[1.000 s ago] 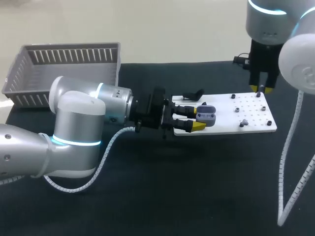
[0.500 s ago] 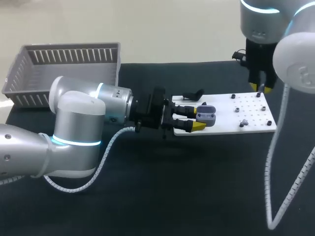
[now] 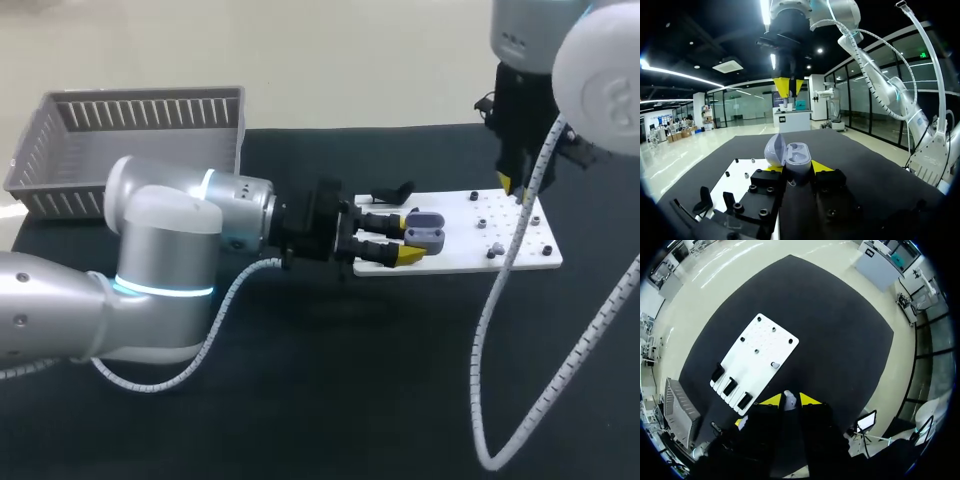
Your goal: Pick up each earbud case from the left stands, insert the matching earbuds, close the lid, and place the case in the box.
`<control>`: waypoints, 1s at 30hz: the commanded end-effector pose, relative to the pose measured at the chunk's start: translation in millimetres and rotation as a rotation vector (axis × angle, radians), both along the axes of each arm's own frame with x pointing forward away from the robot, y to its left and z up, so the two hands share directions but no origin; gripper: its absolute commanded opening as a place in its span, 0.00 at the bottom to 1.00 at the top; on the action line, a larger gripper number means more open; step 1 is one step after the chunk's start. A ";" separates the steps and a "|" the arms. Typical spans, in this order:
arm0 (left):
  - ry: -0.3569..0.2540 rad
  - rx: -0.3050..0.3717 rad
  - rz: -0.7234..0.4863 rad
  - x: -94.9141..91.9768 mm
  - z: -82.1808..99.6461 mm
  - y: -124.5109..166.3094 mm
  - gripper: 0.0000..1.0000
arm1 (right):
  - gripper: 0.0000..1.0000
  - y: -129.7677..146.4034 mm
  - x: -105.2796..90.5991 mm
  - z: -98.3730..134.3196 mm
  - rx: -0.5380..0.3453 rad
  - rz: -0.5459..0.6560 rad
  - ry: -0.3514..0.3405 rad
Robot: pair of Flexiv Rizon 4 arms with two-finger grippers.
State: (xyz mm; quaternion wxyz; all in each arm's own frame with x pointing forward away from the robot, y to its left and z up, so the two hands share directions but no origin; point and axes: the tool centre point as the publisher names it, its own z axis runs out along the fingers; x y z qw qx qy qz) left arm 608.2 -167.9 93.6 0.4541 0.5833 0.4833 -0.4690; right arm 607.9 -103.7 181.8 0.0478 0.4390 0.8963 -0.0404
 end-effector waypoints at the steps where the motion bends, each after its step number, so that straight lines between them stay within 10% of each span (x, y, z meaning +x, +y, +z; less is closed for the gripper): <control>1: -0.001 -0.011 0.016 -4.1 -2.6 -4.1 0.00 | 0.00 9.7 2.4 -1.4 -0.009 0.009 0.015; 30: -0.003 -0.009 0.016 -4.0 -2.7 -3.8 0.00 | 0.00 31.2 -6.7 9.6 -0.074 0.007 -0.041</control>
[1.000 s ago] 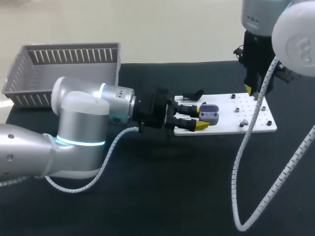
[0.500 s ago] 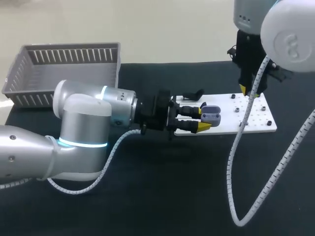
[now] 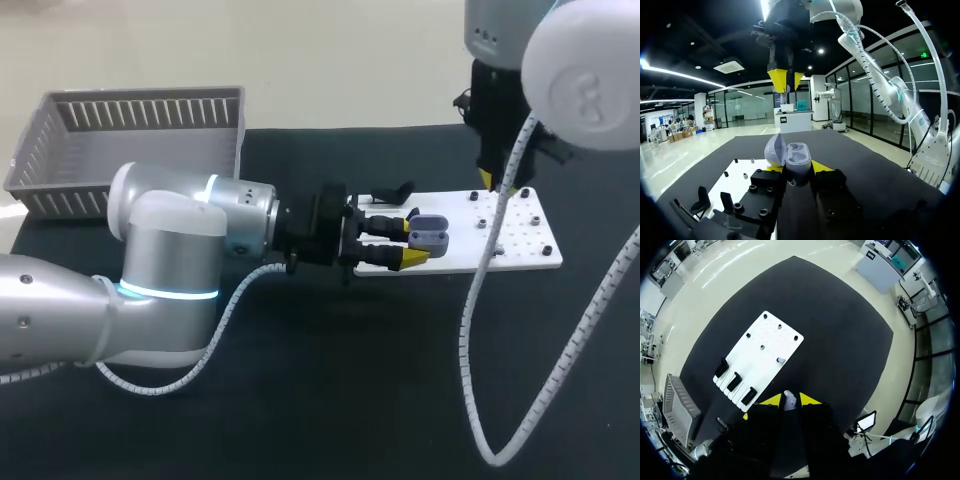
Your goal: Pick up each earbud case from the left stands, insert the matching earbuds, close the lid, and place the case in the box.
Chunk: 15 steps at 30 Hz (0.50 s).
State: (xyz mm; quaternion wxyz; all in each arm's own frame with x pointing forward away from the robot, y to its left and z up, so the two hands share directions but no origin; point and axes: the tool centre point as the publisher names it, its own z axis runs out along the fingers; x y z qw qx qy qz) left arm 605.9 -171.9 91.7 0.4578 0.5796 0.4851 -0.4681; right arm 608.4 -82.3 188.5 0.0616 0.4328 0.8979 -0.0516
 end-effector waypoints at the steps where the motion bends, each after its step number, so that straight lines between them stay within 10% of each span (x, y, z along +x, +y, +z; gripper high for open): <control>1: -0.003 -0.004 0.006 -1.7 -0.8 0.1 0.00 | 0.00 12.1 -8.2 3.9 -0.050 -0.004 -0.030; 15: -0.003 -0.004 0.006 -1.7 -0.8 0.1 0.00 | 0.00 43.4 -22.0 -4.6 -0.121 0.060 -0.023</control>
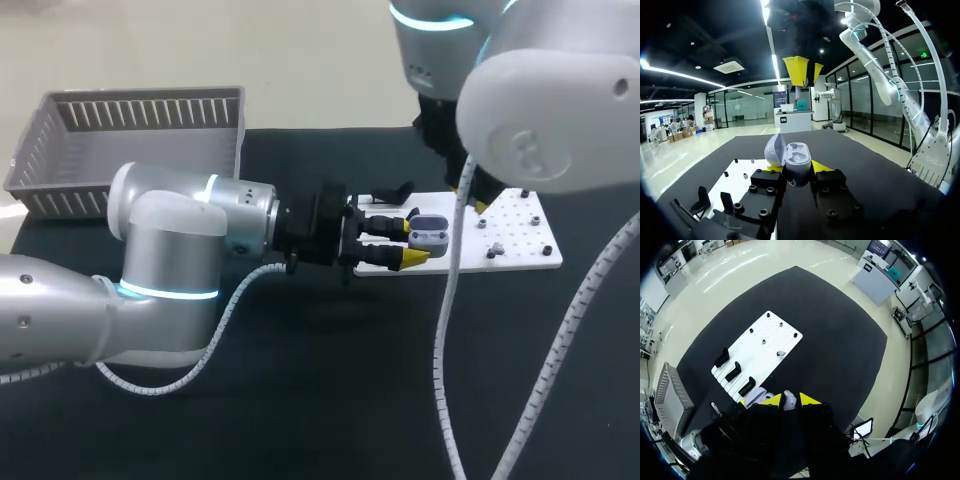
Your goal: Pick up each earbud case from the left stands, insert the matching earbuds, close the lid, and place the case in the box.
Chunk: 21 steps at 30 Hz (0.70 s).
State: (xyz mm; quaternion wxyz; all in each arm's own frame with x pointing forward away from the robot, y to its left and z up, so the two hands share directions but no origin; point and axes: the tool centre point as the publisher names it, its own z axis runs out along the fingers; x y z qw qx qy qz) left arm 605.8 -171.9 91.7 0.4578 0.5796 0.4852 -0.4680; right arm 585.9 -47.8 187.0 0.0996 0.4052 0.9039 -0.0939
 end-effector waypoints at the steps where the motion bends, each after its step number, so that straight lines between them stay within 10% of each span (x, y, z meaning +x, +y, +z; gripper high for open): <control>1: -0.003 -0.004 0.006 -1.7 -0.8 0.2 0.00 | 0.00 10.7 -0.3 -3.6 -0.008 0.011 0.006; 21: -0.003 -0.004 0.006 -1.7 -0.8 0.2 0.00 | 0.00 33.7 -4.2 -24.3 0.036 0.080 0.073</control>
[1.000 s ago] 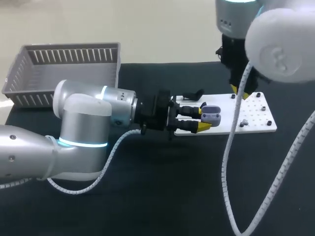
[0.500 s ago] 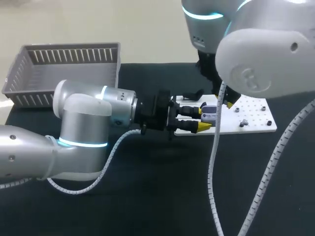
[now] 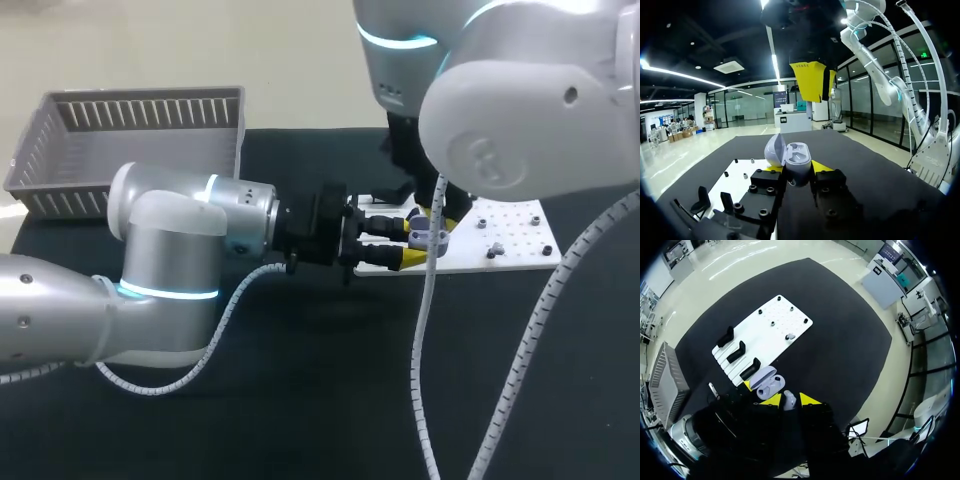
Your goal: Pick up each earbud case from the left stands, insert the matching earbuds, close the lid, and place the case in the box.
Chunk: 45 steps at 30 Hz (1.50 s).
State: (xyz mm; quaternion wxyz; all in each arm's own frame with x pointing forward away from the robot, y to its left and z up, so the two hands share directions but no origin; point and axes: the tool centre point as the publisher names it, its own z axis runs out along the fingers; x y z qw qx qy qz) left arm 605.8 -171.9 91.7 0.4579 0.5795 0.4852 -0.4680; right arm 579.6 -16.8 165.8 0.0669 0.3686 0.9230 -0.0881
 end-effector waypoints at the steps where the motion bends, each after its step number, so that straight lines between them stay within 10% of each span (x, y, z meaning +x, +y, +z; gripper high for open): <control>1: -0.003 -0.004 0.006 -1.7 -0.8 0.2 0.00 | 0.00 3.8 2.0 -3.9 0.003 0.005 0.012; 45: -0.003 -0.004 0.006 -1.7 -0.8 0.2 0.00 | 0.00 0.4 15.7 -24.7 0.042 -0.117 0.038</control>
